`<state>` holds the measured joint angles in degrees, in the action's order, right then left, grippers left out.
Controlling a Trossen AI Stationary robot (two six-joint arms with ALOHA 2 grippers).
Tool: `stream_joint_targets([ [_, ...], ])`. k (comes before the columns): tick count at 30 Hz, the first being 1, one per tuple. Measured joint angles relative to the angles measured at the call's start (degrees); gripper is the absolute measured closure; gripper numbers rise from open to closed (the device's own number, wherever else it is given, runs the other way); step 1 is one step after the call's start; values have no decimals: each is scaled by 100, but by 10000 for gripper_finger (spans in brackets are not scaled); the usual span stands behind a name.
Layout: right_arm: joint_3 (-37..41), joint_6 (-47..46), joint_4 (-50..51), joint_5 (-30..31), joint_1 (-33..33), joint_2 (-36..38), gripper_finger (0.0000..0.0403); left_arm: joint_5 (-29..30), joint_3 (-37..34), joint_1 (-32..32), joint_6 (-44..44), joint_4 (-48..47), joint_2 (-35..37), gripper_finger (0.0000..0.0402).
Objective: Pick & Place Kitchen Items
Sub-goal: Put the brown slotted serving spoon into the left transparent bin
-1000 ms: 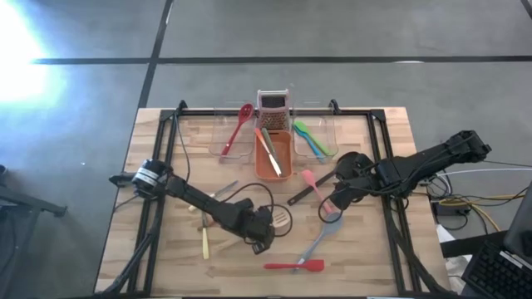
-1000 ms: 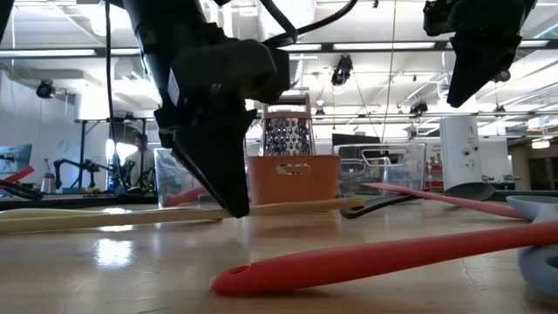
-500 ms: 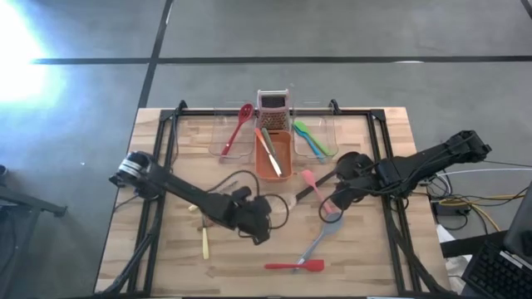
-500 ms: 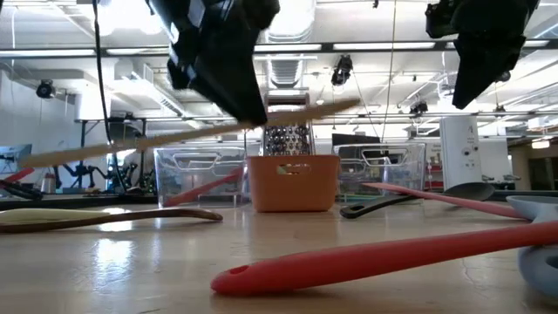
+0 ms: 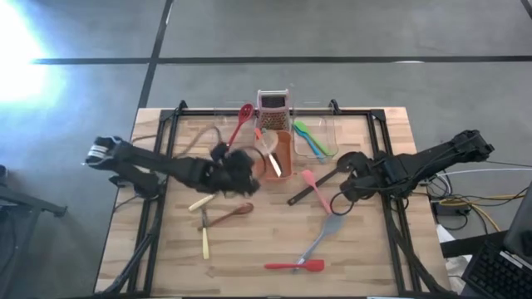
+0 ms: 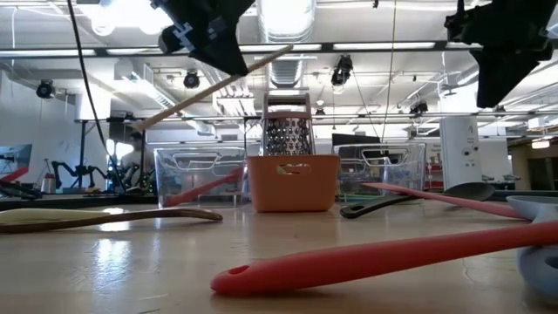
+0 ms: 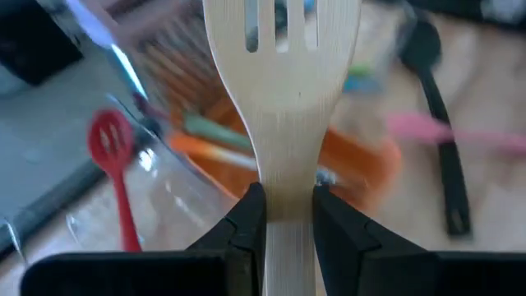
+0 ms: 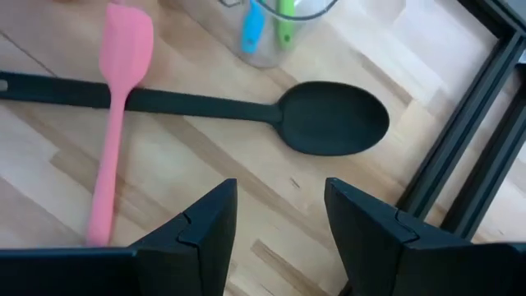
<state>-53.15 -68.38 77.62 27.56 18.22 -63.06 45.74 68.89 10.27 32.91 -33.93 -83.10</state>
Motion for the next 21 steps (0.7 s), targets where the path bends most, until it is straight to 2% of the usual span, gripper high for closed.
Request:
stream_joint_targets([
  [10, 0, 83, -17, 268, 0, 10, 225, -216, -1307, -1727, -2073, 2793, 1157, 326],
  [13, 0, 128, -15, 310, 0, 10, 225, -643, -1632, -2309, -2448, 3588, 1313, 326],
  [16, 0, 151, -11, 377, 0, 10, 225, -1252, -1797, -2926, -2677, 3982, 1317, 326],
  [21, 0, 179, -11, 397, 0, 10, 225, -1894, -1890, -3856, -2678, 3897, 1130, 326],
])
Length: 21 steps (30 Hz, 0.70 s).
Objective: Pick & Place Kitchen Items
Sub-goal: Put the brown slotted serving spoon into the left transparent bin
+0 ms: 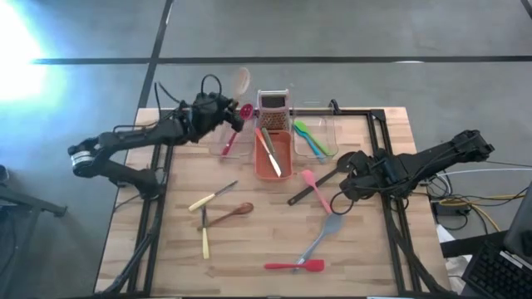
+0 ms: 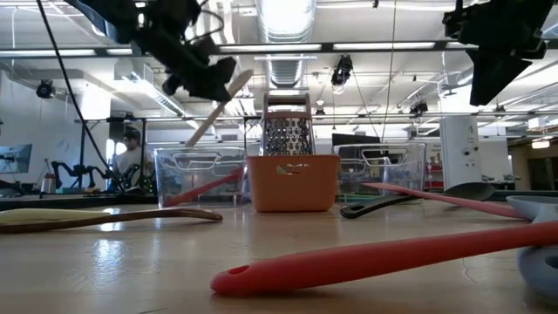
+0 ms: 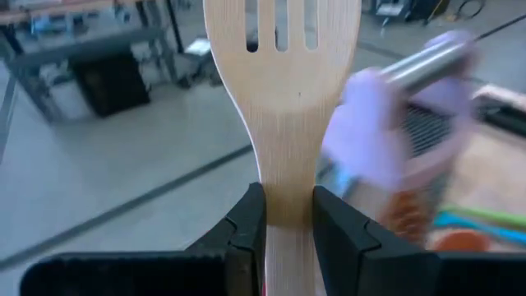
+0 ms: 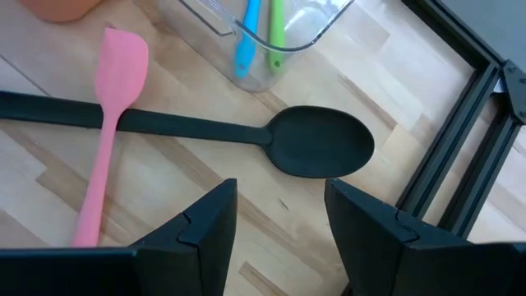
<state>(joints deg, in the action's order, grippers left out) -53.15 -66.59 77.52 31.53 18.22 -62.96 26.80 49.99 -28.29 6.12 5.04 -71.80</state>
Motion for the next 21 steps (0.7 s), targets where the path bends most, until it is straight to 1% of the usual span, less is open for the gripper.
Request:
stream_joint_targets([
  [4, 2, 12, 1, 4, 0, 0, 225, -606, -34, -458, 158, -4, -221, 326],
  [6, 2, 14, -2, 16, 0, 0, 225, -771, -32, -580, 195, 8, -362, 326],
  [11, 2, -20, -2, 16, 0, 0, 225, -795, -11, -634, 194, 2, -814, 326],
  [21, 2, -31, -3, -6, 0, 0, 225, -961, -12, -676, 657, -232, -1406, 326],
])
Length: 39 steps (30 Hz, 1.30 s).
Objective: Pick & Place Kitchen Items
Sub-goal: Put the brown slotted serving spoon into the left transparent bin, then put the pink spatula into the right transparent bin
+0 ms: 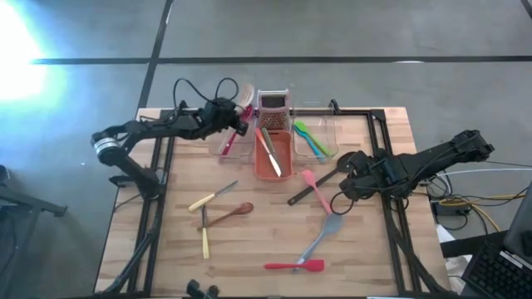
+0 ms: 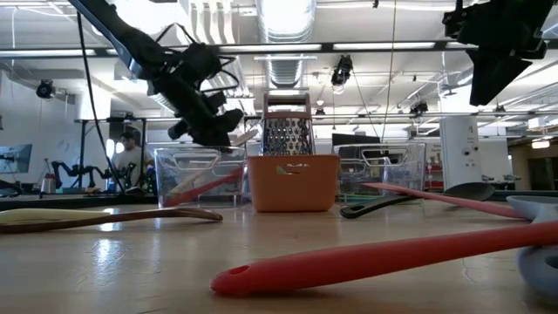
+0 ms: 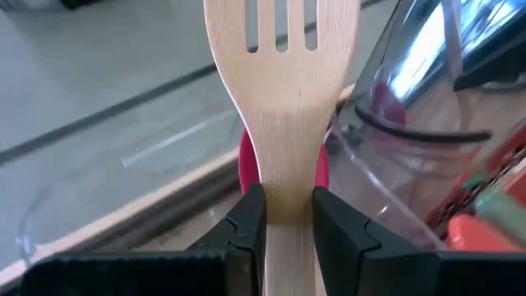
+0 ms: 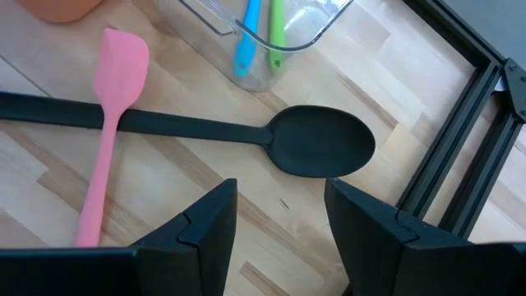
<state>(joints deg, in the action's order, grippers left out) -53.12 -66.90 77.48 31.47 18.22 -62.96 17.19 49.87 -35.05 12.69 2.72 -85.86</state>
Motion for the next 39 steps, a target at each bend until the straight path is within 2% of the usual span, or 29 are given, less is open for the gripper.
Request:
stream_joint_targets([
  [10, 2, 1, 1, -3, 0, 0, 225, -113, 0, -11, 58, -22, -222, 324],
  [17, 2, -37, -1, -11, 0, 0, 225, -129, 0, -11, -267, -22, -363, 254],
  [24, 2, -171, -1, -16, 0, 0, 225, -129, 0, -9, -617, -20, -359, 235],
  [30, 4, -172, 1, -19, 0, 0, 225, -129, 137, -9, -780, -20, -101, 232],
  [39, 4, -169, -1, -60, 0, 0, 225, -249, 282, 18, -783, -391, 653, 233],
])
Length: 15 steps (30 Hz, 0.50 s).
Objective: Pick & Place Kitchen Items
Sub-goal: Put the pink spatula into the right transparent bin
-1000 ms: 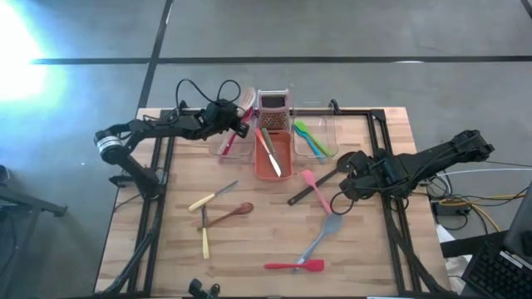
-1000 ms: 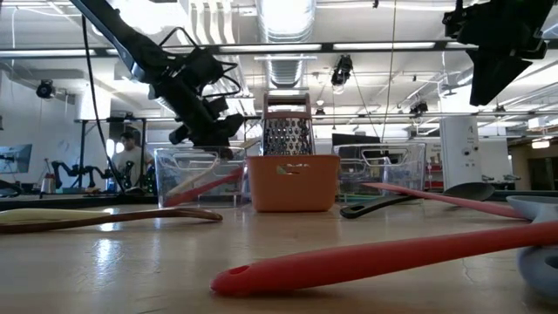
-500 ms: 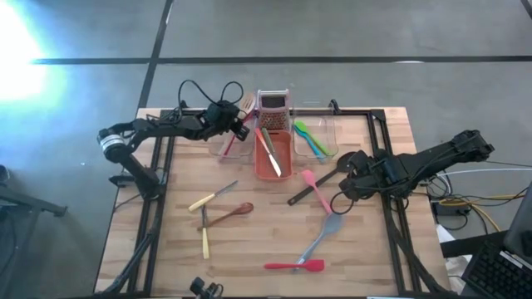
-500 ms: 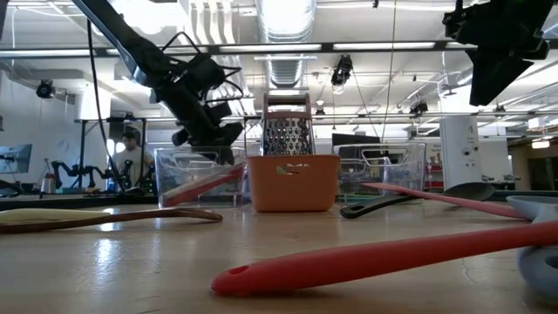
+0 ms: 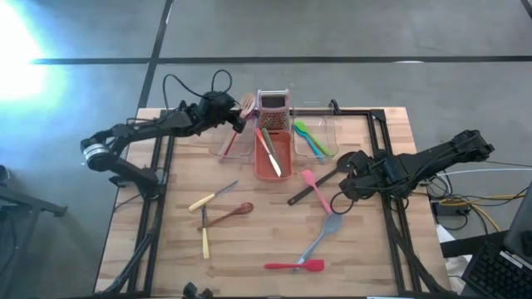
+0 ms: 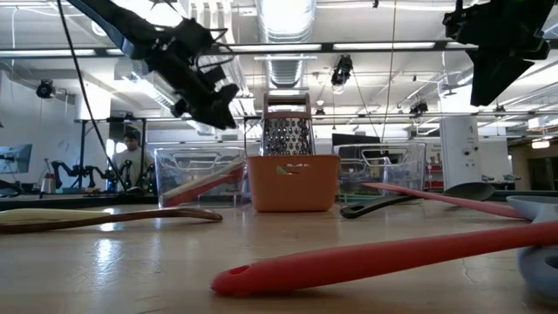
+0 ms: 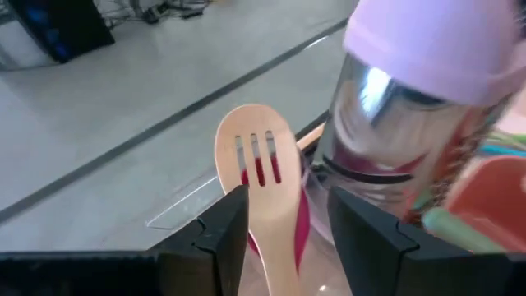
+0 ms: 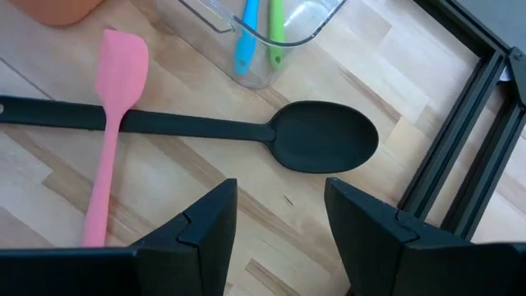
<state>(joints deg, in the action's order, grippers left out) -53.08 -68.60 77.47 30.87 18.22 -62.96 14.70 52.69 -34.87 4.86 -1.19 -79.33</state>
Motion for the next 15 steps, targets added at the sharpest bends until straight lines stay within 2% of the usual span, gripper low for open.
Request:
stream_joint_targets([
  [9, 0, 20, -6, 2, 0, 0, 225, -633, 0, 335, 7, -79, 968, 234],
  [15, -2, 157, -35, 9, 0, -2, 225, -1374, 0, 714, 9, -254, 1673, 234],
])
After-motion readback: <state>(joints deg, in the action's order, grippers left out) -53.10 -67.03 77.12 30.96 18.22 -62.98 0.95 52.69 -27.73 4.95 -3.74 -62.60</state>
